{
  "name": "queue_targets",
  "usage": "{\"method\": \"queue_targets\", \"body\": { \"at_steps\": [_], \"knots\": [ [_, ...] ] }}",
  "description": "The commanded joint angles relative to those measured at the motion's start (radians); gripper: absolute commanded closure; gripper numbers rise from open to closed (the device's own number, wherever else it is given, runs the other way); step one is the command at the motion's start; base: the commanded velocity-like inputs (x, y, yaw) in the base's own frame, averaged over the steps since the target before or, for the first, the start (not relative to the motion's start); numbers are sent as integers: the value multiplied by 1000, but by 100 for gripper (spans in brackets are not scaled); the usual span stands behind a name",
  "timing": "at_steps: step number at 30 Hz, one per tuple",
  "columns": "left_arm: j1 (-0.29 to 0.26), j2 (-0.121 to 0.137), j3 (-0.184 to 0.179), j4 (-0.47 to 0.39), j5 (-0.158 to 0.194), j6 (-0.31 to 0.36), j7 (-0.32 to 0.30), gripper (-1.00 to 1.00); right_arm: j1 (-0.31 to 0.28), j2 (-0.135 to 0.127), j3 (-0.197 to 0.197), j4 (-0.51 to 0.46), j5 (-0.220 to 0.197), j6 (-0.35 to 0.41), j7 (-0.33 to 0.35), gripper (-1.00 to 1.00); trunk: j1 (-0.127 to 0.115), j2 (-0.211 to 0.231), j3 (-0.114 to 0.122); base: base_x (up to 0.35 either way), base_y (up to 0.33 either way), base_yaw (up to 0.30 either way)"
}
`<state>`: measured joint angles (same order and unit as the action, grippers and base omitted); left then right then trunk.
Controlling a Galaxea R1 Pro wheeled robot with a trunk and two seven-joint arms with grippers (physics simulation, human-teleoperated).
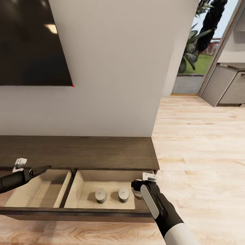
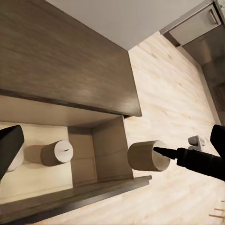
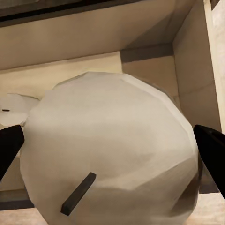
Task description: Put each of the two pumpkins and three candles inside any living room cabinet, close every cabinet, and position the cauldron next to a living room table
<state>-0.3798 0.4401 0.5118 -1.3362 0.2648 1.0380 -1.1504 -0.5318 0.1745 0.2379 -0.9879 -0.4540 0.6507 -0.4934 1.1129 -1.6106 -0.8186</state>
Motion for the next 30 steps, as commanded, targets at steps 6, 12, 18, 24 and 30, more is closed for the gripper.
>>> {"method": "queue_targets", "body": {
  "at_steps": [6,12,18,24,30],
  "knots": [
    [-1,0,1,0,0,5,-3,-100,-1,0,1,0,-9,0,-10,100,0,0,-1,135,0,0],
    [-1,-1,1,0,-1,5,-3,-100,-1,0,1,7,-9,0,-10,100,0,0,-1,83,0,0],
    [-1,0,4,0,3,6,-5,-100,-2,0,1,10,-9,1,-10,100,0,0,-1,17,0,0],
    [-1,1,20,0,8,7,-7,-100,-6,0,1,21,-8,1,-10,100,0,0,-1,1,0,0],
    [0,2,54,-6,9,8,-37,-100,-7,0,1,24,-7,1,-9,100,23,-42,-20,0,0,0]
  ]
}}
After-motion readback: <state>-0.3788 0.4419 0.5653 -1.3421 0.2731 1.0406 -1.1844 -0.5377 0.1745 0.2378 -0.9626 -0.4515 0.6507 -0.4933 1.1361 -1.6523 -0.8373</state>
